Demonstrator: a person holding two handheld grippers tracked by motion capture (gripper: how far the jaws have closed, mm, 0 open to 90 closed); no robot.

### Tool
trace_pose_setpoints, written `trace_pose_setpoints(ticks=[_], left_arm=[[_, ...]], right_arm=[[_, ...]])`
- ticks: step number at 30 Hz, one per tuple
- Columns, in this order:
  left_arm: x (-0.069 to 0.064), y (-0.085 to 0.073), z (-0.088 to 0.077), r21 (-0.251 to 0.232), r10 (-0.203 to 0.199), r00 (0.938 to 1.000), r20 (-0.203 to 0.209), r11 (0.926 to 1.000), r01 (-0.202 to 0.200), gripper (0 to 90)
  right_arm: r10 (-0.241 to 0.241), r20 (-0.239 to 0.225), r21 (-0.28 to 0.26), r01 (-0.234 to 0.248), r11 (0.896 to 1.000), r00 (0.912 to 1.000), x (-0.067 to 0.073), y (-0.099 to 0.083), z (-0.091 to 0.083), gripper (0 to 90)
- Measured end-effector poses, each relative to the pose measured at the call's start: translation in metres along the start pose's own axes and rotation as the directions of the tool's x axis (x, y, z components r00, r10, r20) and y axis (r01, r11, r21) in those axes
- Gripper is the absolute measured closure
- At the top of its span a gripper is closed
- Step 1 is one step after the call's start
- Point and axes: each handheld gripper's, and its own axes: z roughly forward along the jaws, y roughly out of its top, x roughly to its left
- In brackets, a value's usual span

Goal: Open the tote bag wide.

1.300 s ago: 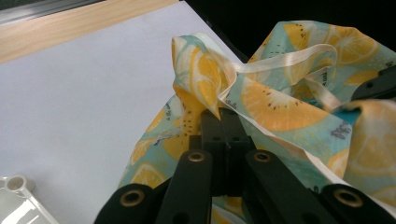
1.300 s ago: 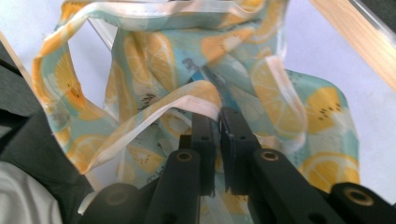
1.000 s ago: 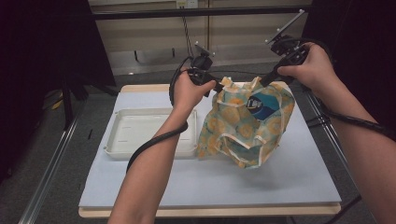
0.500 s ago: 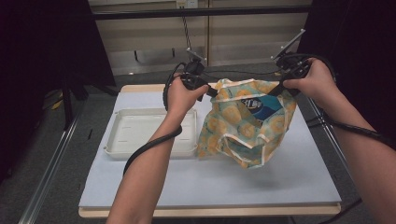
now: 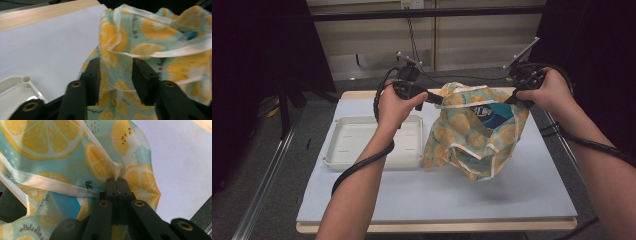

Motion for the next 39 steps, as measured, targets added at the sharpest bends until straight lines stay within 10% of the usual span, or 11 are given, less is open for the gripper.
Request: trace_pose_setpoints(ticks=[9, 16, 29, 39], left_arm=[[-0.022, 0.004, -0.001, -0.005, 0.116, 0.9909, 0.069, 0.9933, -0.116, 36.2], [-0.03, 0.01, 0.015, 0.028, 0.179, 0.9782, 0.106, 0.9828, -0.182, 62.8], [-0.029, 0.036, -0.003, -0.009, 0.109, 0.9911, 0.077, 0.9941, -0.108, 89.0], [-0.01, 0.043, 0.026, -0.014, 0.021, 0.9998, 0.006, 0.9997, -0.021, 89.1]], right_arm=[[0.002, 0.005, 0.003, -0.002, 1.0, 1.0, 0.002, 0.0, 0.002, 90.0], [0.003, -0.005, 0.01, -0.002, 1.0, 1.0, 0.0, 0.003, 0.004, 90.0], [-0.013, -0.025, 0.019, 0.014, 1.0, 0.9996, -0.003, 0.005, 0.006, 90.0], [-0.022, -0.028, 0.016, 0.023, 1.0, 0.9994, -0.004, 0.004, 0.008, 90.0]])
